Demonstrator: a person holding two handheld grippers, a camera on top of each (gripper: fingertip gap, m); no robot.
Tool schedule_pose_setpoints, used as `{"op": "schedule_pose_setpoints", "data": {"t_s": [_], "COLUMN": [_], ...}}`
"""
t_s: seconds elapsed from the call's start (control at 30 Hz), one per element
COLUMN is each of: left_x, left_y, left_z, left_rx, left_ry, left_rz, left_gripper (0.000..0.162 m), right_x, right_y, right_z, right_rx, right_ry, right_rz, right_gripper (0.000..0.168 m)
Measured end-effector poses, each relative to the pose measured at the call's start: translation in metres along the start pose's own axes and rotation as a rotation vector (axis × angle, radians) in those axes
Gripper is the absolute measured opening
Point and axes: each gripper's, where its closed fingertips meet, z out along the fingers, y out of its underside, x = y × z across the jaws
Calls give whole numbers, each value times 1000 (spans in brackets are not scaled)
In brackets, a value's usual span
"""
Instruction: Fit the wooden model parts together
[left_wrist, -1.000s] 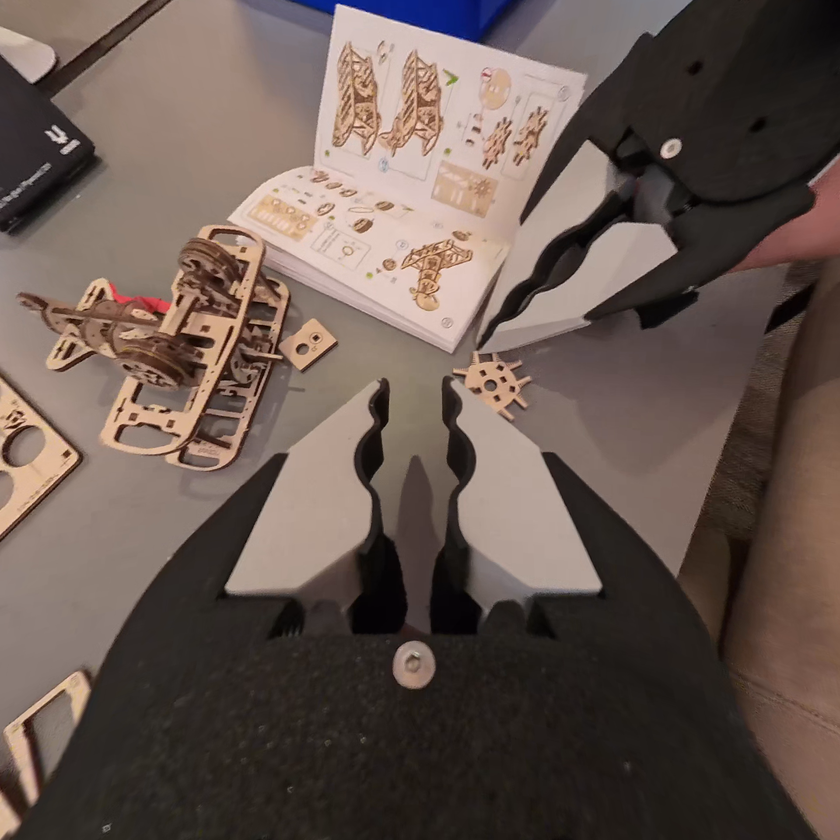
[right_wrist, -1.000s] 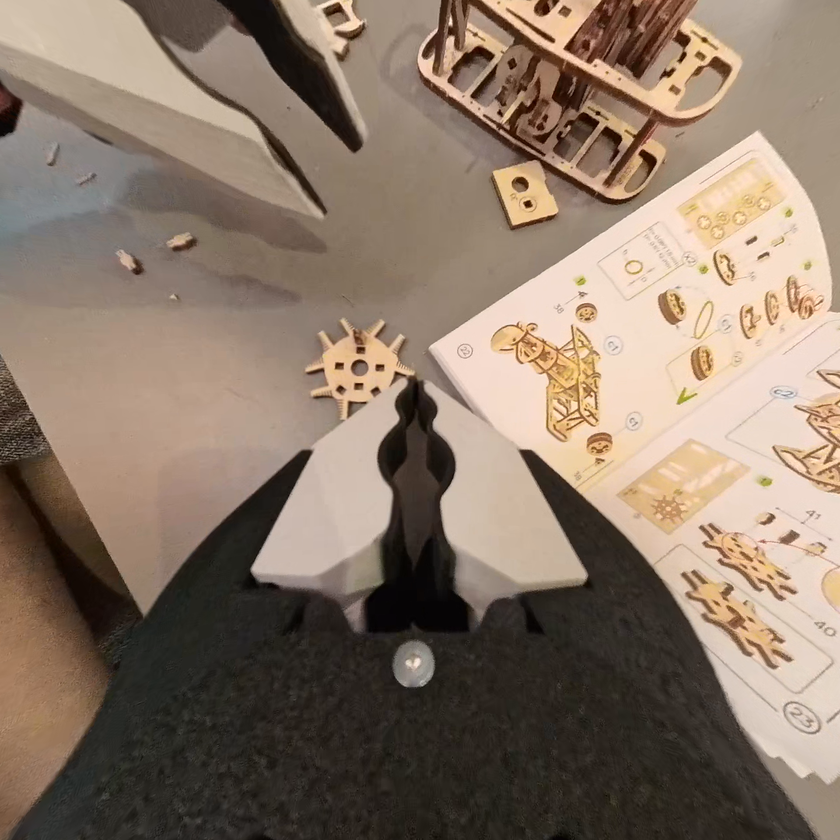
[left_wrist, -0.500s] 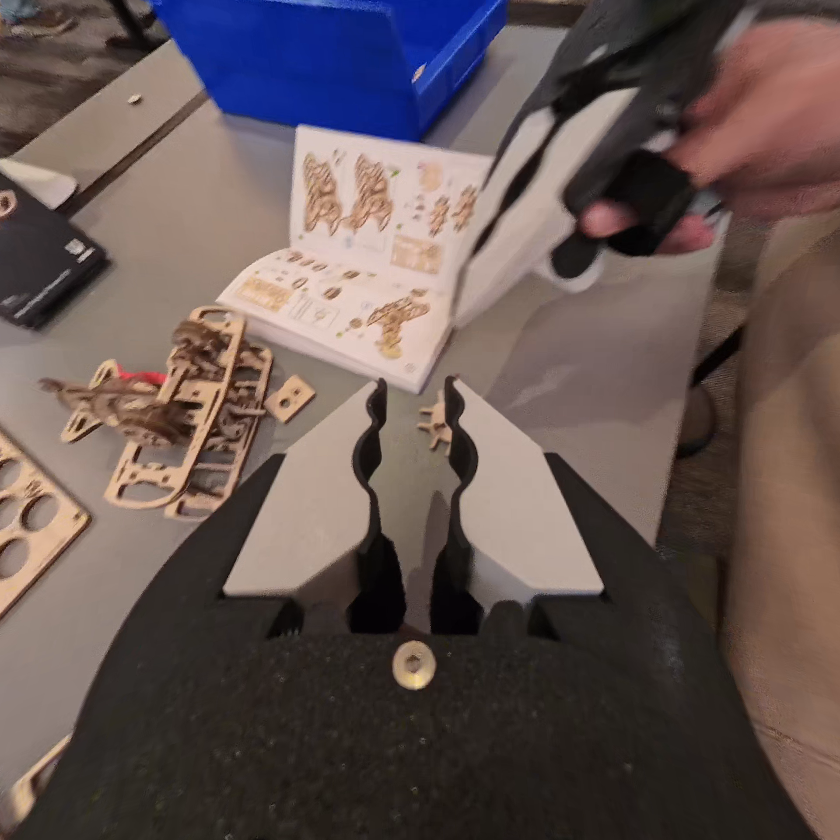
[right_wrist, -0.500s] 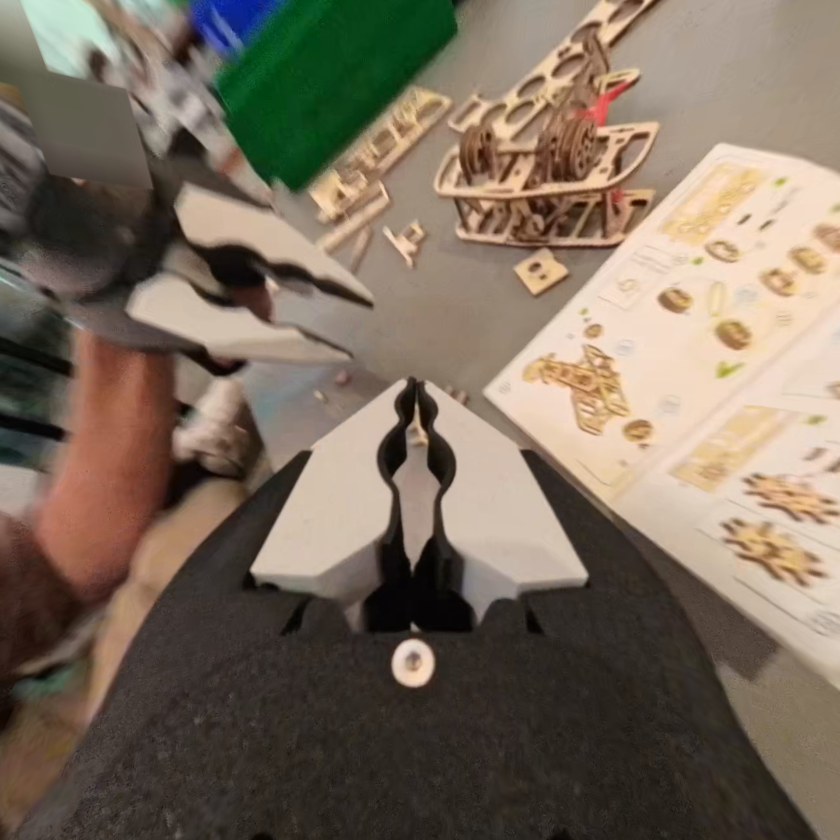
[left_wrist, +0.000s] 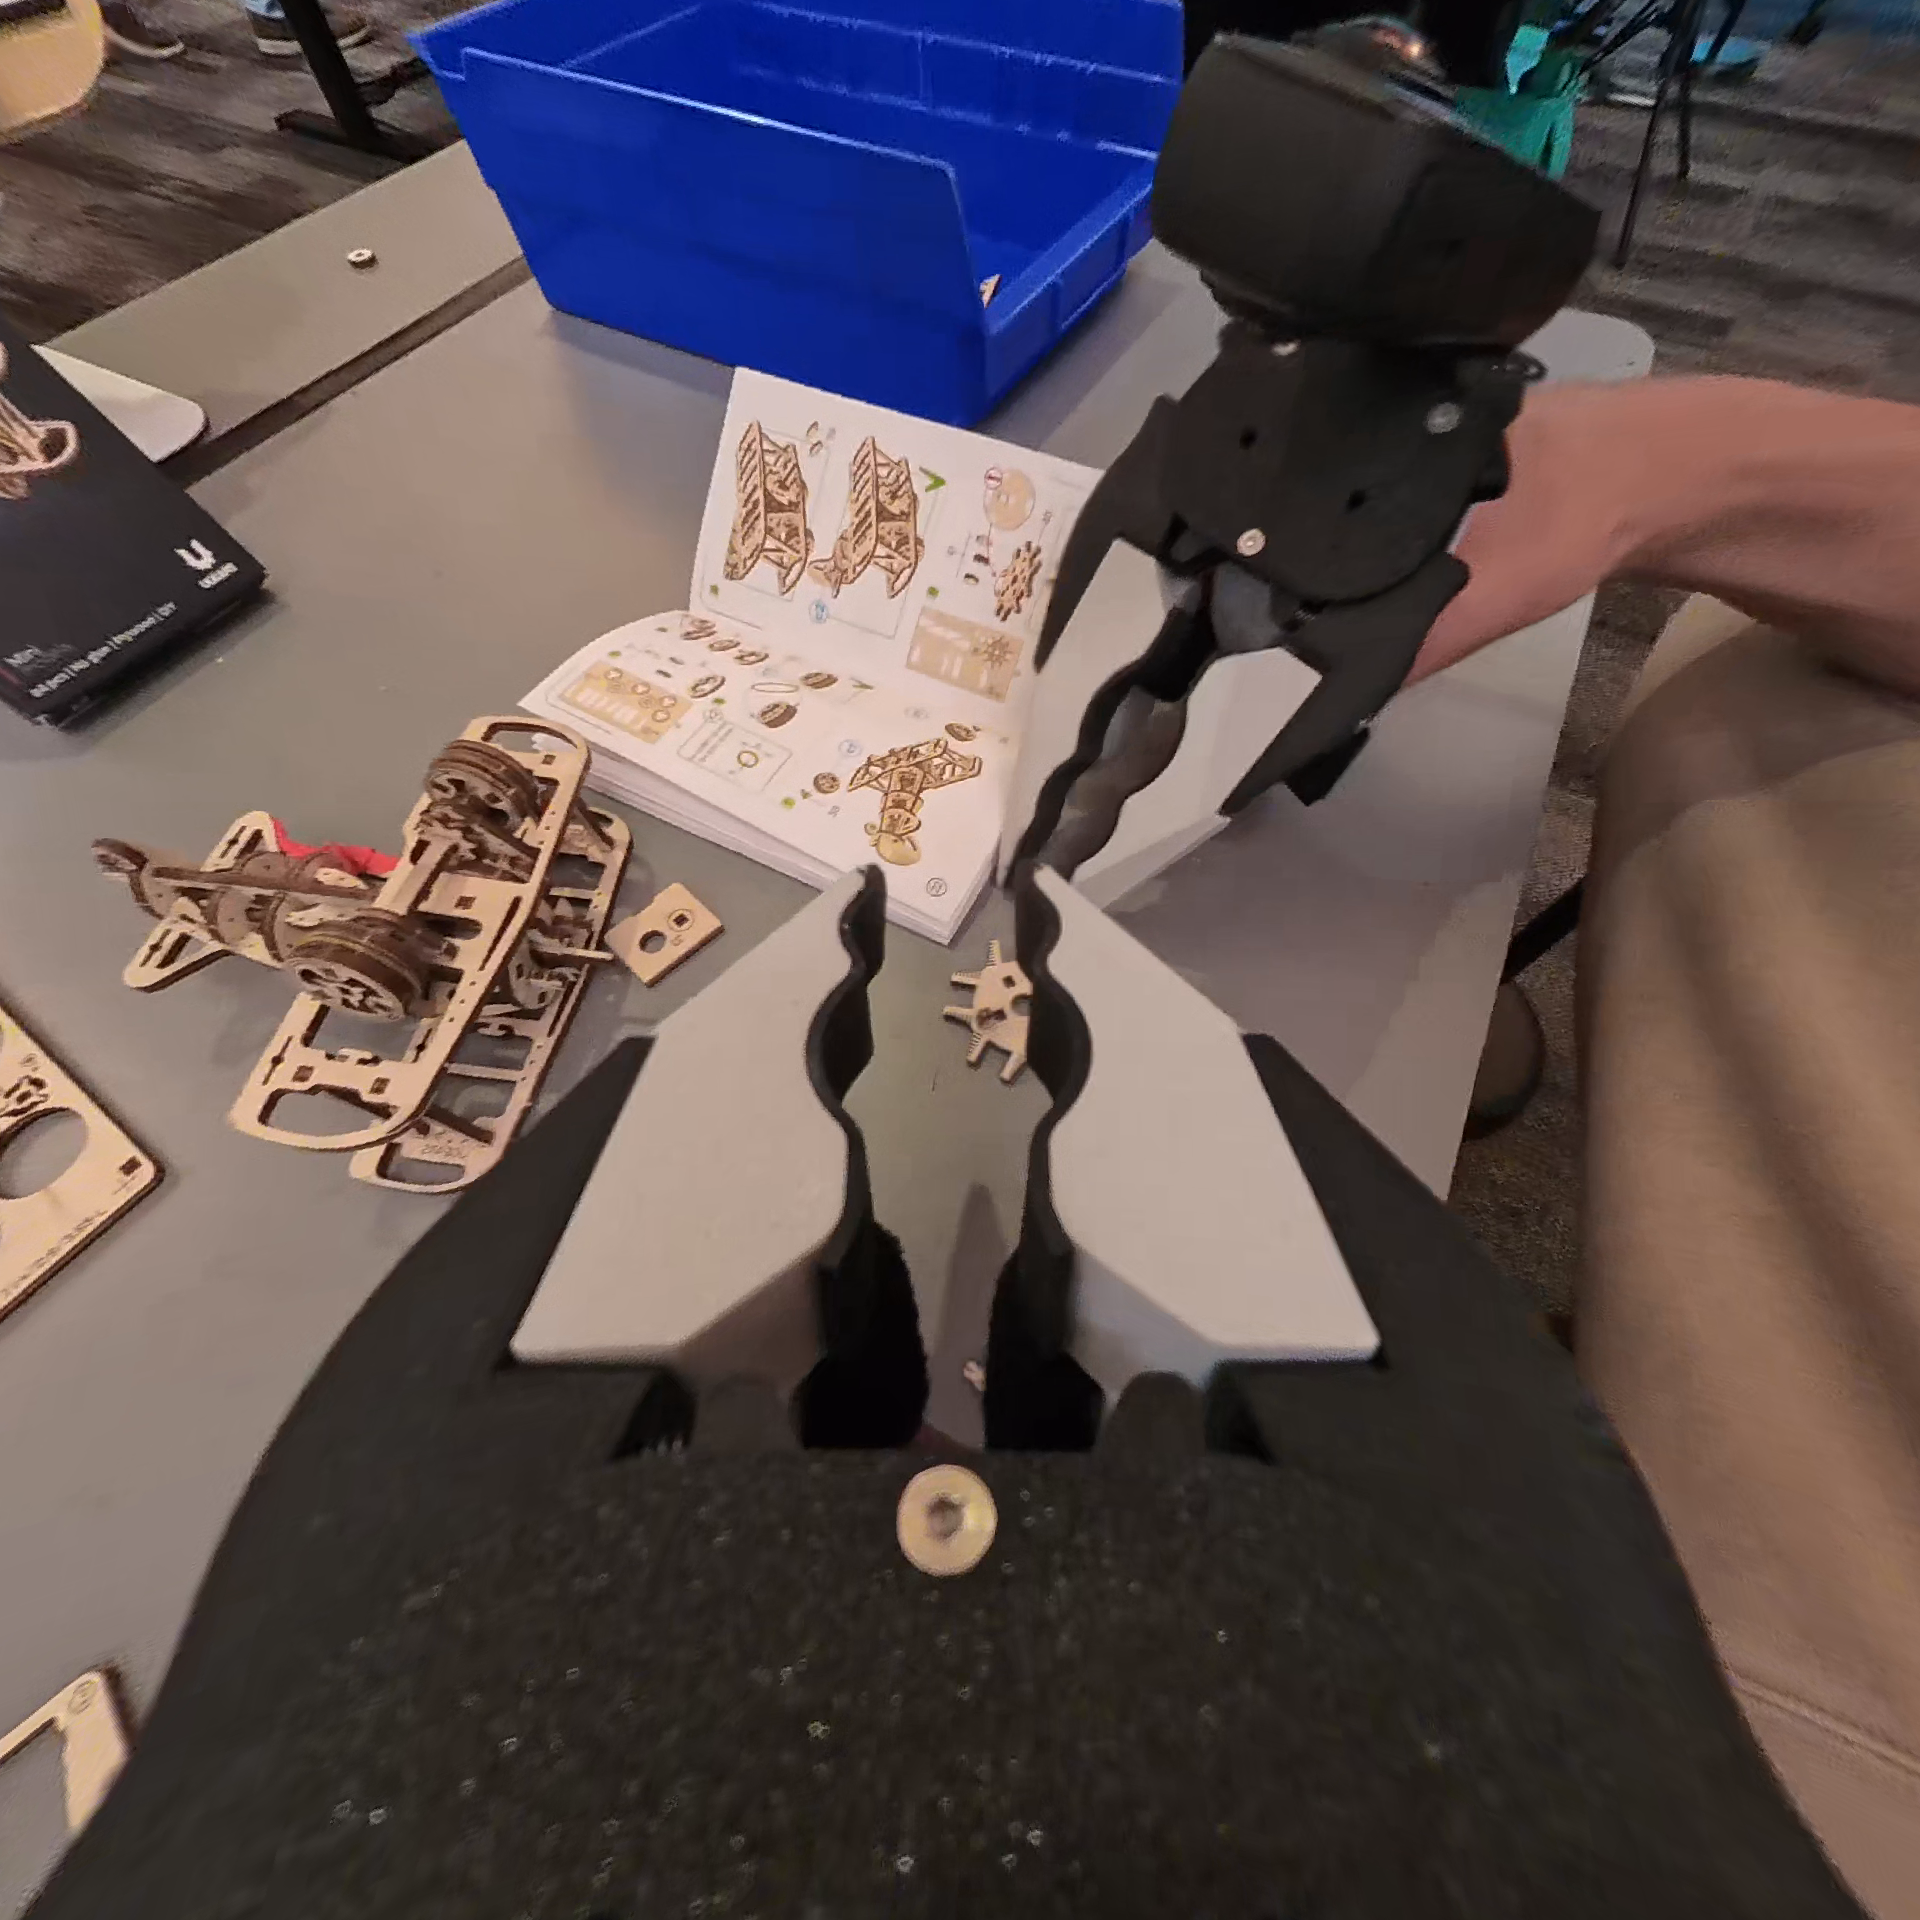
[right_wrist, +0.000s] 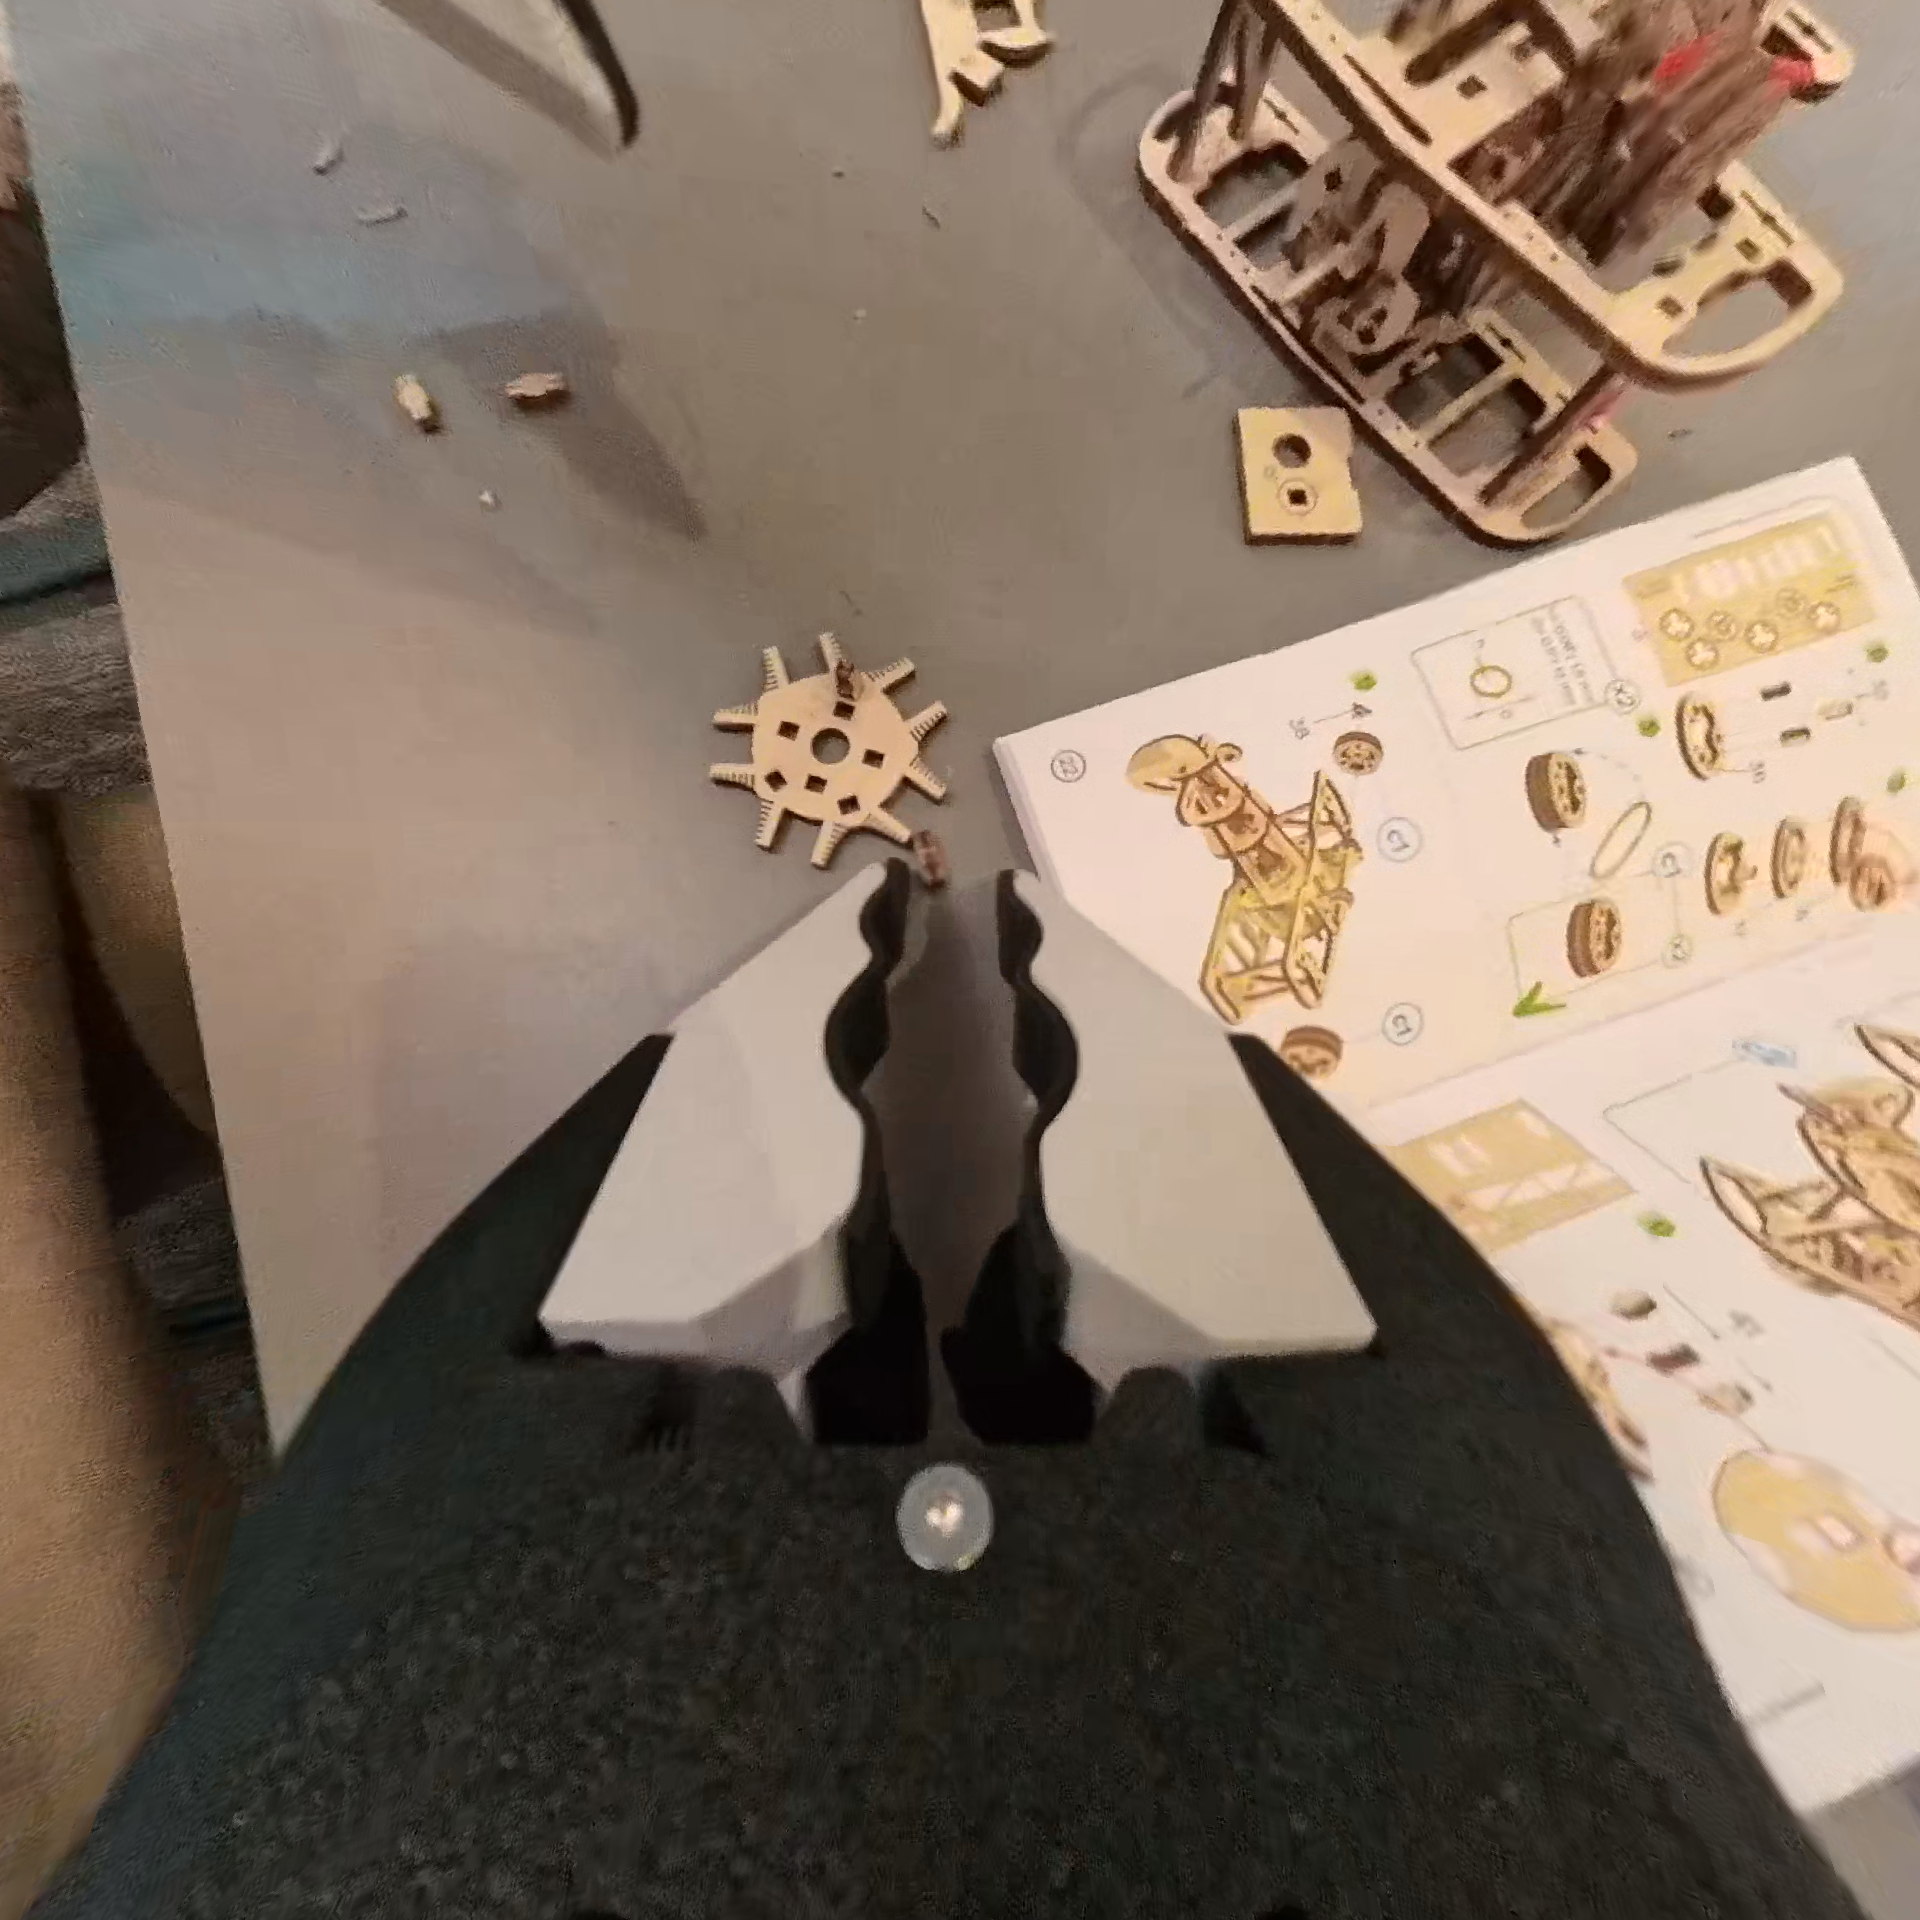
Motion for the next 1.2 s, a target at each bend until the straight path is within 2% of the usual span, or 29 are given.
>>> {"op": "schedule_pose_setpoints", "data": {"t_s": [0.03,0.1,0.17,0.27,0.33,0.43,0.5,0.57,0.63,0.7,0.77,0.87,1.03,1.2], "left_x": [2,0,-1,-3,2,7,0,-12,-13,-9,-2,1,12,13], "left_y": [1,4,9,13,12,5,-13,-42,-74,-91,-93,-86,-100,-100], "left_z": [0,0,0,1,1,-1,-7,-21,-42,-56,-54,-39,-31,-23], "left_rx": [-3,-12,-27,-44,-40,-1,85,224,380,466,465,395,435,416], "left_ry": [10,6,3,-12,14,9,-81,-231,-335,-378,-364,-383,-400,-408], "left_rz": [-3,-7,-12,1,8,72,132,213,274,308,331,392,423,432], "left_gripper": [22,22,22,21,20,26,33,31,29,29,30,31,18,10], "right_x": [-3,-3,-3,-7,-8,-11,-8,-13,-13,-18,-17,-15,-14,-9], "right_y": [-2,-4,-3,-11,-38,-101,-135,-152,-156,-158,-159,-158,-157,-150], "right_z": [2,5,5,-4,-19,-56,-85,-103,-107,-112,-117,-117,-122,-126], "right_rx": [19,41,28,26,159,485,720,872,963,1005,1040,1043,1062,1072], "right_ry": [-30,-46,-73,-172,-214,-377,-500,-652,-660,-736,-786,-787,-764,-759], "right_rz": [-35,-81,-65,130,211,462,648,769,801,821,850,859,837,859], "right_gripper": [15,3,3,3,3,3,2,2,2,2,2,2,3,3]}}
